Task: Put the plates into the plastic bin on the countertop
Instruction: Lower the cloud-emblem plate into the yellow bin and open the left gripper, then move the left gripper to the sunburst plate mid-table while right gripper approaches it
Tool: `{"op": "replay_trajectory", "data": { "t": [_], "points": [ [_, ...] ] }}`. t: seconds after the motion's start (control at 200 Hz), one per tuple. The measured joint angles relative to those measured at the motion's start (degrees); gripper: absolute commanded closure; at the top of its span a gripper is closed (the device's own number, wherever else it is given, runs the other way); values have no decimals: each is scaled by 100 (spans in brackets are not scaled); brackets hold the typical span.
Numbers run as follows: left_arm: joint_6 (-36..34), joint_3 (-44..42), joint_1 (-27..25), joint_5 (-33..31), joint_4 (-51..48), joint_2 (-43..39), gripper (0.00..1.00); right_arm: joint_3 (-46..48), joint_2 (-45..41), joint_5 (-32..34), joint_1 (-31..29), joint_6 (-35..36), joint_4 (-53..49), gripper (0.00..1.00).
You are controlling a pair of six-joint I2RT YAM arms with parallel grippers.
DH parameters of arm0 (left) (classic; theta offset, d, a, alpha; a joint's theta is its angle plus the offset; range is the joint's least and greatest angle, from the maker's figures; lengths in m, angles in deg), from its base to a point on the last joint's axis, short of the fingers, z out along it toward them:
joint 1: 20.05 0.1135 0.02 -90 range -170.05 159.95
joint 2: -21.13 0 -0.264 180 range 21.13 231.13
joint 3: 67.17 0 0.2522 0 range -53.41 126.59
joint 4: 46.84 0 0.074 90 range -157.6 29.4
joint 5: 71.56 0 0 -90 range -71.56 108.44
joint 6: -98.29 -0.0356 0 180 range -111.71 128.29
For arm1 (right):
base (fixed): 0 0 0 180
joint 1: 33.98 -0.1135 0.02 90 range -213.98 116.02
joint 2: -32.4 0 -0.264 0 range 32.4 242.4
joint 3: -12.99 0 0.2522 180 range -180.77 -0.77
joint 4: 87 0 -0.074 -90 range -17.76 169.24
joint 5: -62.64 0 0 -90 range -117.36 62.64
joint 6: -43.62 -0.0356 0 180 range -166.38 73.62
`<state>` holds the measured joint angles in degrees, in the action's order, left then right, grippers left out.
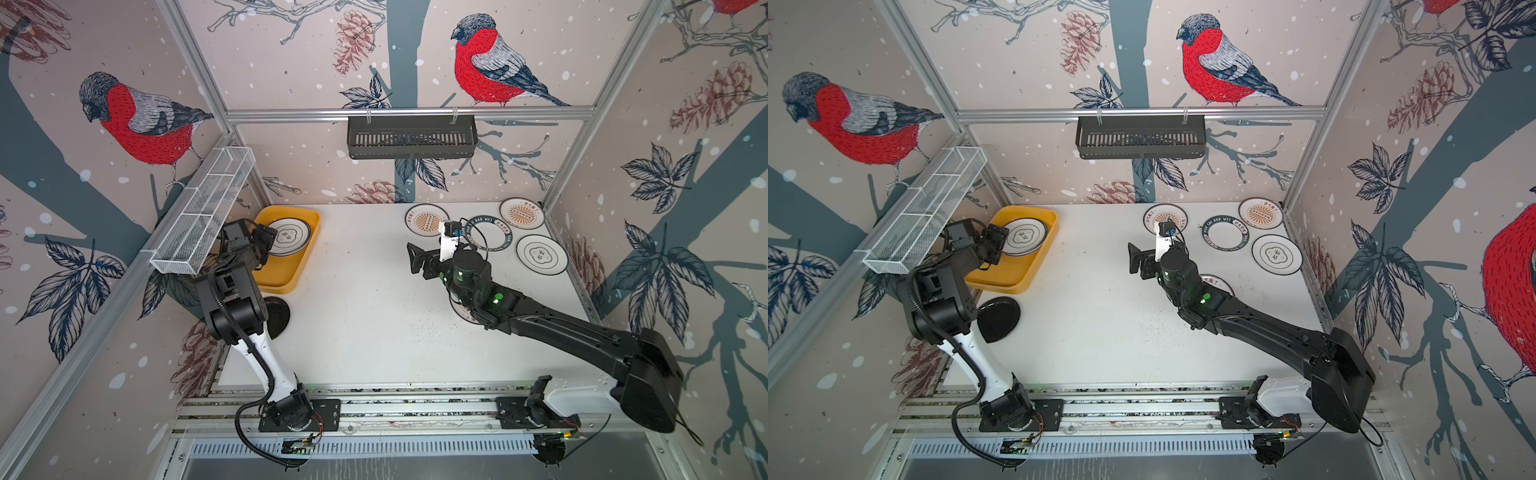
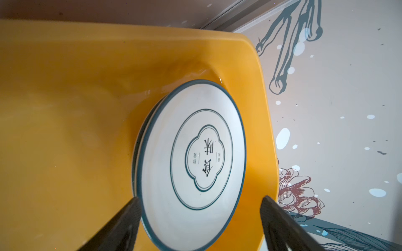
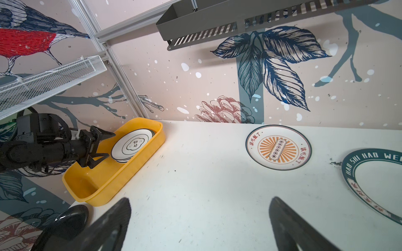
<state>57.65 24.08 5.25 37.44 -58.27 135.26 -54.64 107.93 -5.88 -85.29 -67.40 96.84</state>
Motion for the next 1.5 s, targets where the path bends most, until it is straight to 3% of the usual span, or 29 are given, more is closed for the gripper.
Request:
{"op": "replay_trajectory", "data": {
  "t": [0.44,0.846,1.216,1.501],
  "points": [
    [-358,-157,-225,-249,-540,-295,10,105,-103,177,-59,195,-122,0],
    [-756,-1255,-1182,-264,-188,-1668,9,111,-173,249,247,452,-247,1],
    [-1038,-1589,-2243,81,516,-2240,8,474,-719,61,1521,-291,-726,1],
    [-1040,-1604,-3493,1003,894,-1947,5,929,-1373,-247,2933,-1172,-1425,1]
  ]
}}
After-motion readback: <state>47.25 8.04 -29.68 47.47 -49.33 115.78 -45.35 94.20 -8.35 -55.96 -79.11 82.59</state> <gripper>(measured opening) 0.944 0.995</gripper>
